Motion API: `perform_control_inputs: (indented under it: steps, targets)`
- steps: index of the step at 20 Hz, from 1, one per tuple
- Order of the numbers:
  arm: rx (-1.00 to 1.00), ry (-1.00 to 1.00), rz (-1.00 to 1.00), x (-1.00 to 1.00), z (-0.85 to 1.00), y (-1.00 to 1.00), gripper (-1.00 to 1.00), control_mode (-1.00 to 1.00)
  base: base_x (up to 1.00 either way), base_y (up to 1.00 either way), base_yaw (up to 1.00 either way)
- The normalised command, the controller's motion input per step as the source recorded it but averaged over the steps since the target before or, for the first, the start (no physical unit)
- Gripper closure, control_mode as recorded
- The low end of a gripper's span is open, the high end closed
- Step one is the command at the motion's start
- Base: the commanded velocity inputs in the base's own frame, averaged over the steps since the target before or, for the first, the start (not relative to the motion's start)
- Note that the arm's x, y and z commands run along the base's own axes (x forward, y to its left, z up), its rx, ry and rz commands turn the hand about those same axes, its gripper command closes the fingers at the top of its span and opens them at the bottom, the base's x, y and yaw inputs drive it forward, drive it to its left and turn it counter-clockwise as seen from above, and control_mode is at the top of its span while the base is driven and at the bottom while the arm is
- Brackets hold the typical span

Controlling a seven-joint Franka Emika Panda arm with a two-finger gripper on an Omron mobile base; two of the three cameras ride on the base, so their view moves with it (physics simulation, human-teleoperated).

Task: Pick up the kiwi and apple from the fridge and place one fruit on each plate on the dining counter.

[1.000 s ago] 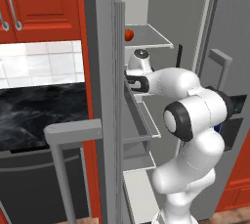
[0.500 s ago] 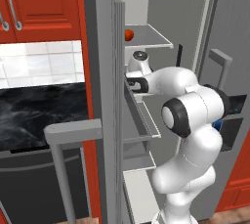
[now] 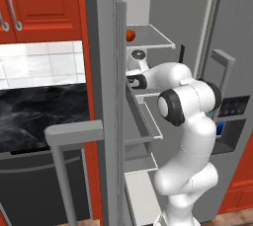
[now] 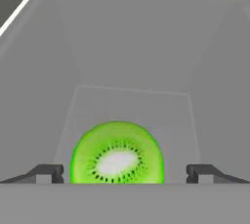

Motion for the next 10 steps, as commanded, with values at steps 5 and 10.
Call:
perform_control_inputs:
  steps: [5, 10]
  targets:
    - [0.0, 0.05, 0.0, 0.51, -0.16, 0.0, -1.0, -1.0, 0.0, 0.0, 0.0]
    - [0.0, 0.07, 0.0, 0.19, -0.15, 0.0, -1.0, -1.0, 0.0, 0.0, 0.0]
